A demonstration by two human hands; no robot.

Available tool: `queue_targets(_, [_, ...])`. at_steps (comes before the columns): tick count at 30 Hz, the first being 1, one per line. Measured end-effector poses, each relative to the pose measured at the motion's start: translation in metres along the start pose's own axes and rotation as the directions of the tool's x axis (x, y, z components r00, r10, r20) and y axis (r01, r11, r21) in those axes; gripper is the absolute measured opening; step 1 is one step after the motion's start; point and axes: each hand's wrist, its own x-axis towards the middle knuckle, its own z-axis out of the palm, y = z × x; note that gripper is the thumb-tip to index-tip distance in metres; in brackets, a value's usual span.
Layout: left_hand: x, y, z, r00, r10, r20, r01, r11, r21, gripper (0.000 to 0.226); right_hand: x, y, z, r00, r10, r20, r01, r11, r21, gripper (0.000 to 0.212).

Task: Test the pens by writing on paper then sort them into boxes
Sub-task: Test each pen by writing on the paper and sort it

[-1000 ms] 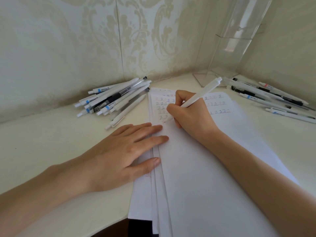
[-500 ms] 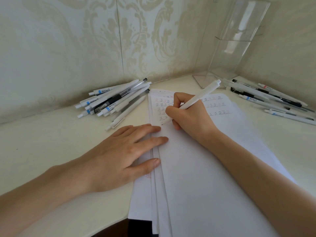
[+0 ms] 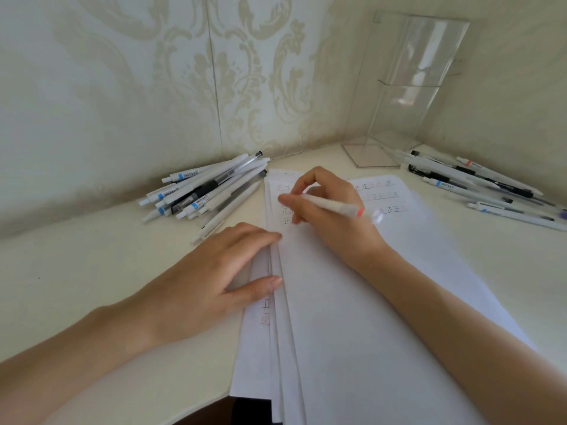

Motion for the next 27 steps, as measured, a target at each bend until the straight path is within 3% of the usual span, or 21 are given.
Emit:
queue_targets(1, [0.000, 0.001, -0.003, 0.998, -0.039, -0.053, 0.034, 0.995, -0.096, 0.062, 0.000, 0.000, 0.001, 0.999, -0.039, 0.018, 0.039, 0.998, -0.041, 0.011])
queue_targets(4, [0.000, 0.005, -0.008, 0.993, -0.062, -0.102, 0.033, 0.963, -0.268, 0.072, -0.001, -0.002, 0.002, 0.992, -0.071, 0.101, 0.079, 0.994, -0.077, 0.034])
queue_targets(8, [0.002, 0.003, -0.007, 0.996, 0.030, -0.082, -0.048, 0.973, -0.226, 0.063, -0.003, -0.005, 0.000, 0.983, -0.077, 0.169, 0.076, 0.997, 0.012, 0.025])
queue_targets(16, [0.003, -0.003, -0.004, 0.994, 0.026, -0.108, -0.056, 0.957, -0.284, 0.045, -0.004, -0.005, 0.002, 0.973, -0.120, 0.197, 0.131, 0.990, -0.045, 0.026])
queue_targets(18, [0.004, -0.005, -0.003, 0.990, 0.024, -0.140, -0.055, 0.973, -0.226, 0.041, -0.005, -0.006, 0.003, 0.973, -0.145, 0.177, 0.154, 0.987, -0.039, 0.032])
queue_targets(21, [0.007, -0.012, -0.009, 0.941, -0.055, -0.333, 0.009, 0.990, -0.139, 0.032, -0.005, -0.007, -0.001, 0.982, -0.128, 0.138, 0.131, 0.991, -0.013, 0.042])
queue_targets(24, [0.010, -0.036, -0.023, 0.853, -0.112, -0.510, 0.143, 0.989, 0.022, 0.029, -0.003, -0.004, -0.004, 0.988, -0.098, 0.121, 0.101, 0.995, -0.021, 0.040])
queue_targets(27, [0.009, -0.066, -0.035, 0.810, -0.137, -0.570, 0.306, 0.928, 0.212, 0.028, -0.003, -0.002, -0.001, 0.984, -0.109, 0.143, 0.117, 0.992, -0.052, 0.038])
